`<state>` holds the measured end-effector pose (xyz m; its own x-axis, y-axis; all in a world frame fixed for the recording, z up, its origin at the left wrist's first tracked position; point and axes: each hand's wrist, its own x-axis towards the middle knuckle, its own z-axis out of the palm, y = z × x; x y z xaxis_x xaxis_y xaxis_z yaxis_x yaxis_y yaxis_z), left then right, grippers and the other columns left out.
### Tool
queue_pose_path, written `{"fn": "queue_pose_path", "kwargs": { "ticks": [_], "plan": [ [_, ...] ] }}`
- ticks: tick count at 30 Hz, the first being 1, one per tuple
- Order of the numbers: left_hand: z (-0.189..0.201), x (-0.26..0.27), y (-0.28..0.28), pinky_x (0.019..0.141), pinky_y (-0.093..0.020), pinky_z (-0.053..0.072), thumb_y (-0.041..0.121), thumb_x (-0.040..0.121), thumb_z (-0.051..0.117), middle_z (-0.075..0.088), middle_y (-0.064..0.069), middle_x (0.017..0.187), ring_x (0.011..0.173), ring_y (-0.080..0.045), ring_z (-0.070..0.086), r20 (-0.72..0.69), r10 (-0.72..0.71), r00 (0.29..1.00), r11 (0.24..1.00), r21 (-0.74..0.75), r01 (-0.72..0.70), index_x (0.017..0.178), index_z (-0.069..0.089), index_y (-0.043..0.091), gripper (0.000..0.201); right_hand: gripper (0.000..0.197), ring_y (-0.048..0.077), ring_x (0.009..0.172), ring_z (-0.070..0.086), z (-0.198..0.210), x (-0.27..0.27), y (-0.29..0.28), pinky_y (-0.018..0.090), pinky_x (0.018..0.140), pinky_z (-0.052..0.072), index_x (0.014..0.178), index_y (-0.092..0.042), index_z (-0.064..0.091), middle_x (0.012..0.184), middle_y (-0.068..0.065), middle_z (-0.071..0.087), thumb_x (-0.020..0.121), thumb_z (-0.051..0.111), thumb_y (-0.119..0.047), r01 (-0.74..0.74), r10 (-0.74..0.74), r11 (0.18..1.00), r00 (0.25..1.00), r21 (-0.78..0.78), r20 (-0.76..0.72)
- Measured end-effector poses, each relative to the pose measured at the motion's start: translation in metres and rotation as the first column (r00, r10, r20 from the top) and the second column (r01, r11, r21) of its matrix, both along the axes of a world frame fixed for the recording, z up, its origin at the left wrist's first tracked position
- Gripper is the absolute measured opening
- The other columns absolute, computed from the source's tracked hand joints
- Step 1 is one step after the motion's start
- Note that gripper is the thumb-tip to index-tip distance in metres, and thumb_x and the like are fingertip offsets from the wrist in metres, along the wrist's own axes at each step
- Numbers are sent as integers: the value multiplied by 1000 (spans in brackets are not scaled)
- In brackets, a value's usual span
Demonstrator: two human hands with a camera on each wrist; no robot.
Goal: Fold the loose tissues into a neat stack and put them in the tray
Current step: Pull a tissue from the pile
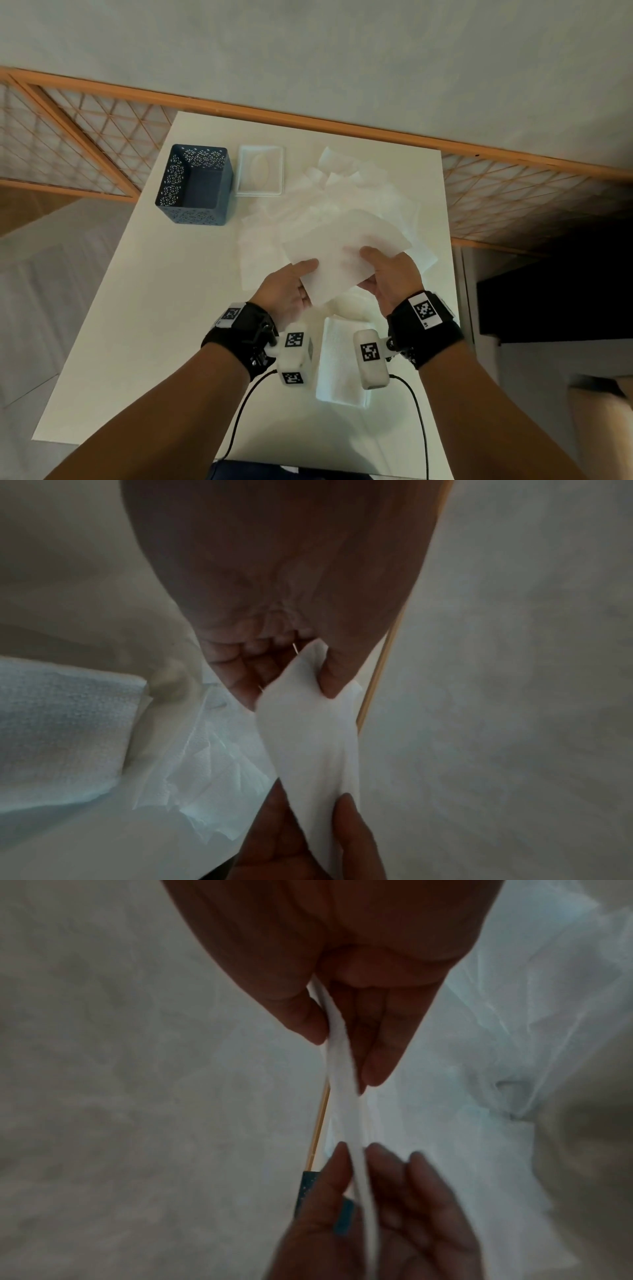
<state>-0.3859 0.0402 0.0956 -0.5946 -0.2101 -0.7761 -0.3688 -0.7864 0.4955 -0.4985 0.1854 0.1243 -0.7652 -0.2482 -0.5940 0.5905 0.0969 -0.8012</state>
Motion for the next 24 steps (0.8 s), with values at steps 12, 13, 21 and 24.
{"fn": "queue_pose_path", "kwargs": {
  "ticks": [12,13,21,24],
  "plan": [
    [27,-6,0,88,-42,61,21,105,62,78,-10,118,111,-29,74,-69,-26,997,970,-244,9,127,69,8,27,55,9,152,33,0,24,9,21,122,29,157,-41,39,168,-5,33,110,41,-14,-477,682,729,574,491,-454],
    [28,-6,0,93,-44,61,21,105,60,78,-10,118,113,-29,74,-82,-23,996,972,-236,3,128,69,7,28,56,8,154,29,2,27,9,12,120,24,158,-39,38,170,-5,27,109,41,-11,-495,707,706,536,506,-462],
    [35,-6,5,108,-46,53,60,105,50,75,-10,127,119,-26,72,-184,-28,983,994,-113,7,136,66,11,60,53,14,159,16,1,40,3,21,124,14,161,-35,32,170,-7,26,112,39,-18,-530,776,630,411,567,-479],
    [38,-6,8,107,-44,53,56,104,55,76,-10,125,118,-24,73,-198,-72,978,991,-129,47,132,69,11,55,51,20,160,14,-6,40,0,33,129,15,162,-34,32,171,-5,26,112,36,-26,-552,787,614,373,564,-491]
  ]
}}
